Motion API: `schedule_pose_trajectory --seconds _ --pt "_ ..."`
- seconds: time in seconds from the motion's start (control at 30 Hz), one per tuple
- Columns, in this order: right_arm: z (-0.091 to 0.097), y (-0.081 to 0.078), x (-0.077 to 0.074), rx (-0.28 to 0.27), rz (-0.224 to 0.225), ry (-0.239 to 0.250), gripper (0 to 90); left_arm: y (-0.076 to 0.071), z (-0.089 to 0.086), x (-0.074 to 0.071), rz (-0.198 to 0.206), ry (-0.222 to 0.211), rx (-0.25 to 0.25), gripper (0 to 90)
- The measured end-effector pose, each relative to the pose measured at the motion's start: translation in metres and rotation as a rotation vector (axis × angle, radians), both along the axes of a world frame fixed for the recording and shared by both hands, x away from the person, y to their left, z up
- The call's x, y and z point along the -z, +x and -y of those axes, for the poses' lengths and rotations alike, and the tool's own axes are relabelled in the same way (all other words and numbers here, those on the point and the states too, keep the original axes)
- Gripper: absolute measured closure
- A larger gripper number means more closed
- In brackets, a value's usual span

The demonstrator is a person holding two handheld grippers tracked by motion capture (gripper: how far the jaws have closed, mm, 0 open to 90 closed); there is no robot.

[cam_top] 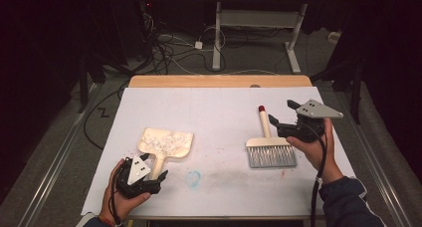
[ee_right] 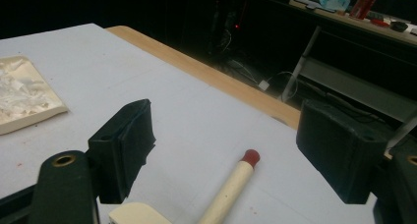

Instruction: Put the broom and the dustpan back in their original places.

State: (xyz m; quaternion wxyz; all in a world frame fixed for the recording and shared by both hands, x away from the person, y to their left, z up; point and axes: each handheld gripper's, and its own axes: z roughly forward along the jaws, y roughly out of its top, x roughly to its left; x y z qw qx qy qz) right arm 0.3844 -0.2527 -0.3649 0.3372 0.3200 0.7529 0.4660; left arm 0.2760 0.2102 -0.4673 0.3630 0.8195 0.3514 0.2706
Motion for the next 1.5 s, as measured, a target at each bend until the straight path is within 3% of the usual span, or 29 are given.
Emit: schedule_pose_trajectory --seconds 0.97,1.5 --pt "0.026 -0.053 0.0 -0.007 0.052 -0.032 22.9 0.0 0.003 0.0 0.009 0.018 0.015 19.2" --pt "0.038 -0.076 0.014 -0.008 0.054 -0.069 22.5 0.002 0.006 0.001 0.006 0.025 0.024 19.3"
